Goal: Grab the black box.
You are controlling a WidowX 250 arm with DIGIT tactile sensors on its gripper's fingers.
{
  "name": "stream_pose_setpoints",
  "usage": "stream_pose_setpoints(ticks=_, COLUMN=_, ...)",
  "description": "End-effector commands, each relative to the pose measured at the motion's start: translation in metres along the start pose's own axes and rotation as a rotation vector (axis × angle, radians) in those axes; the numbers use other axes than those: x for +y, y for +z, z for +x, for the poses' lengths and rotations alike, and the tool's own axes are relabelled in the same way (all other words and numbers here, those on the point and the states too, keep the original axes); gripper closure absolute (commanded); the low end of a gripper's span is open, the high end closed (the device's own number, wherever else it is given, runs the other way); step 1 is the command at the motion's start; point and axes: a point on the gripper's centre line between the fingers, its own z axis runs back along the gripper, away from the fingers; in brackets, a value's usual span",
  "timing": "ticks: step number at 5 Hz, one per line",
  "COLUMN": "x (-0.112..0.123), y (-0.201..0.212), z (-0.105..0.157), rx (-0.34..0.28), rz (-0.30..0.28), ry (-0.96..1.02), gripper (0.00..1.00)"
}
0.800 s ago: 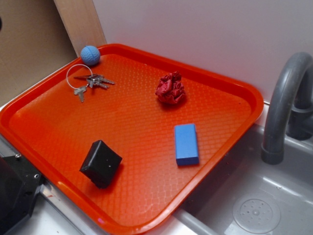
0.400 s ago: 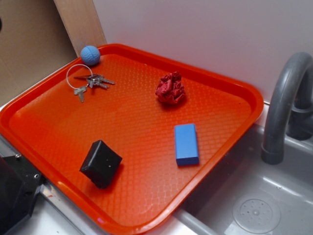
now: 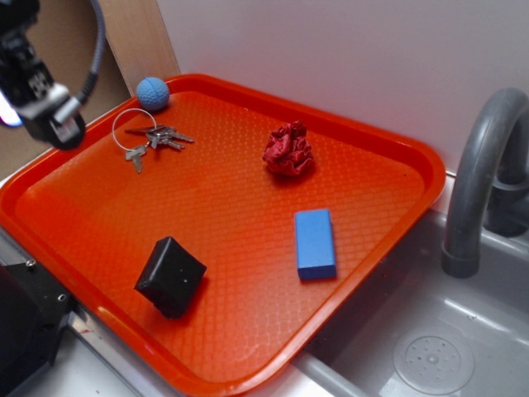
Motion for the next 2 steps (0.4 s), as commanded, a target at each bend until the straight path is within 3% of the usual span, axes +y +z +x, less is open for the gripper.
stream_pose_setpoints(ticks=1, x=-0.031, y=-0.041, z=0.010, rx=-0.045, rz=-0.301, ry=0.235, gripper=0.00)
stream_pose_setpoints(ticks=2, x=-0.046, y=-0.061, z=0.002, rx=0.002, rz=-0.356, ry=0.225, gripper=0.00)
